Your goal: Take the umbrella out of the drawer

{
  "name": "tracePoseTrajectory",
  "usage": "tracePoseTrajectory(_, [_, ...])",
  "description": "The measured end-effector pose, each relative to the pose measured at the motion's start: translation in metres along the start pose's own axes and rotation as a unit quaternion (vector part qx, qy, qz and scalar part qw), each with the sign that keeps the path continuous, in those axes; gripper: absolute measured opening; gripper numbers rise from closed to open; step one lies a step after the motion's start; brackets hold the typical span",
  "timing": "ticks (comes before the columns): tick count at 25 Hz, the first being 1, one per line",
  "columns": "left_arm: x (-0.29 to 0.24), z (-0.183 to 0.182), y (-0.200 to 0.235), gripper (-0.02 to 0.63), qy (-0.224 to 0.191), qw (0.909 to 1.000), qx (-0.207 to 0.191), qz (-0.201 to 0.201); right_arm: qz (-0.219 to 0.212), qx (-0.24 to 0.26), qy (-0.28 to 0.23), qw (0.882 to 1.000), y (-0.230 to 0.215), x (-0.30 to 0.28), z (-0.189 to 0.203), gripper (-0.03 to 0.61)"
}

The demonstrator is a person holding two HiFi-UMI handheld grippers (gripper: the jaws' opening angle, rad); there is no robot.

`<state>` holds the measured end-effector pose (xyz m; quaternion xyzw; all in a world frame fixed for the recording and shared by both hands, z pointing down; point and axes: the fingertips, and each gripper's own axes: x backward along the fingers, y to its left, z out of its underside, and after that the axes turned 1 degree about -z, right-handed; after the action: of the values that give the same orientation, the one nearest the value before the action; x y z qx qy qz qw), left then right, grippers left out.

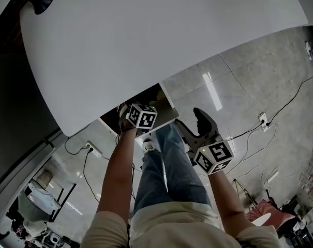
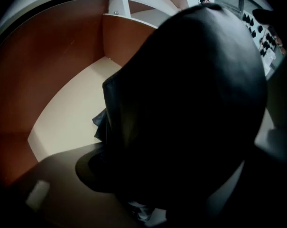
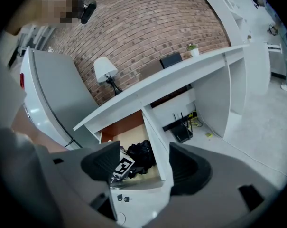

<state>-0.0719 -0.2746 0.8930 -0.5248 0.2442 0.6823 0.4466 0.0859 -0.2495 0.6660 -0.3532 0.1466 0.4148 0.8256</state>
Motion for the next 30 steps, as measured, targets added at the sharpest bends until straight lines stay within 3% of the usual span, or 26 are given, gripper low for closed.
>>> tracePoseTrajectory(6, [0.016, -0.005, -0.001, 0.250, -0.008, 0.9995, -0.007, 0.031, 0.006, 0.009, -0.010, 1.000, 0.005, 0.012, -0.009, 0.308])
tracePoseTrajectory(24, [0.182, -0.024, -0.012, 0.247, -0.151, 0.9876, 0.019, 0.039, 0.013, 0.058, -0.068, 0.996, 0.093, 0.090, -0.031, 0.308])
tracePoseTrajectory(30, [0.249, -0.020, -0.017, 0.247, -0.198, 0.9787, 0.038, 0.041, 0.017, 0.100, -0.072, 0.992, 0.126, 0.120, -0.029, 0.241])
